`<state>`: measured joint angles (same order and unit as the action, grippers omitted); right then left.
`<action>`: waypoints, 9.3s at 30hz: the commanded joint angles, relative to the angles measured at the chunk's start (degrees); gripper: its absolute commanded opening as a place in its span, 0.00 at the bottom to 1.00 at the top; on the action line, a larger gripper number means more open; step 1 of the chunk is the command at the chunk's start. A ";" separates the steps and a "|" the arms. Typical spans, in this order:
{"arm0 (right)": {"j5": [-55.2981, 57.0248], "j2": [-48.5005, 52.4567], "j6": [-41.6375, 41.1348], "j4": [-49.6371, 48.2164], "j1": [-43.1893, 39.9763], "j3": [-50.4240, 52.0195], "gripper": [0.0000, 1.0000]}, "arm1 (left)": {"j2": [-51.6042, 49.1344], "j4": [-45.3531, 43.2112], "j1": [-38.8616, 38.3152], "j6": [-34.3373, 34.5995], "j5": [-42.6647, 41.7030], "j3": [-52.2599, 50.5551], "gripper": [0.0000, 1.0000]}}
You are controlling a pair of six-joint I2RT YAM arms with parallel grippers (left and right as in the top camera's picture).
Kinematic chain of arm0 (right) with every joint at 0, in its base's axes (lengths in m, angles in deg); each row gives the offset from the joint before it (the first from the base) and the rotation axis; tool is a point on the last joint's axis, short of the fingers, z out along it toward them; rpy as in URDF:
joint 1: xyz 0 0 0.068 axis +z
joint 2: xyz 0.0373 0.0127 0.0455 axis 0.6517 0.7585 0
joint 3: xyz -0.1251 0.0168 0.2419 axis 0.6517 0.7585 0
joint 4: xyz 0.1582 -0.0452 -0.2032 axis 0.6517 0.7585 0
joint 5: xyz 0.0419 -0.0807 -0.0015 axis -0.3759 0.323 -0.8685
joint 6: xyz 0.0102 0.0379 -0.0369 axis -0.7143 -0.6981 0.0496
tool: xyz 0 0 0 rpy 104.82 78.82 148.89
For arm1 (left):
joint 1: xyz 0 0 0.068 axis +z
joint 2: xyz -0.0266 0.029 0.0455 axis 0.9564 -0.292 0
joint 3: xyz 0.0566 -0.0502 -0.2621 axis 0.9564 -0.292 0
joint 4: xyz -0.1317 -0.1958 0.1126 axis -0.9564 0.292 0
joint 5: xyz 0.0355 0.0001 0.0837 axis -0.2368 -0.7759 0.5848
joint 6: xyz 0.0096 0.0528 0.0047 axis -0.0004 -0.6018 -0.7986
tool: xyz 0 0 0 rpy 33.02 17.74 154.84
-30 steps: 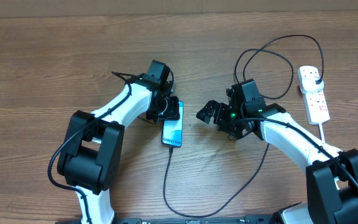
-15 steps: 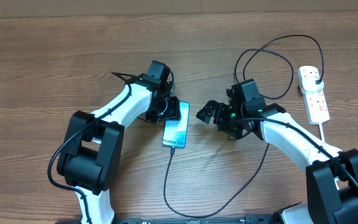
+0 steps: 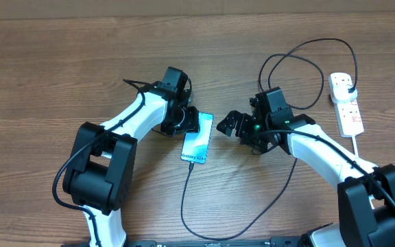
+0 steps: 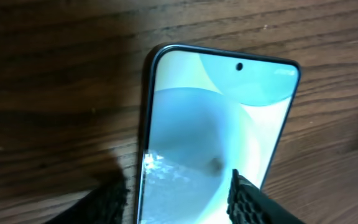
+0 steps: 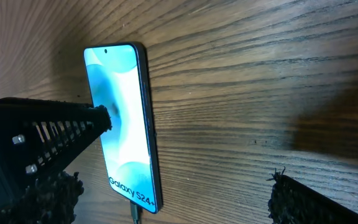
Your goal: Plug charger to phone and switch on socket
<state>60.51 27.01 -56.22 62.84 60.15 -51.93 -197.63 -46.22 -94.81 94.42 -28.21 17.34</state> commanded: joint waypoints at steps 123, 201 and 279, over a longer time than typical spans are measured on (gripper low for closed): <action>0.39 -0.35 0.46 -0.15 -0.28 -0.28 1.00 | -9.79 26.84 12.68 4.57 3.69 34.67 1.00; 29.90 -7.19 -3.23 26.84 -0.92 -16.83 1.00 | -9.79 26.67 12.66 4.57 3.69 34.67 1.00; 39.15 -7.13 -15.13 52.72 -26.38 -34.18 1.00 | -9.79 26.67 12.66 4.57 3.69 34.67 1.00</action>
<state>96.79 20.61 -69.62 115.25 36.33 -84.17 -208.14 -19.51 -81.93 99.69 -24.82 51.42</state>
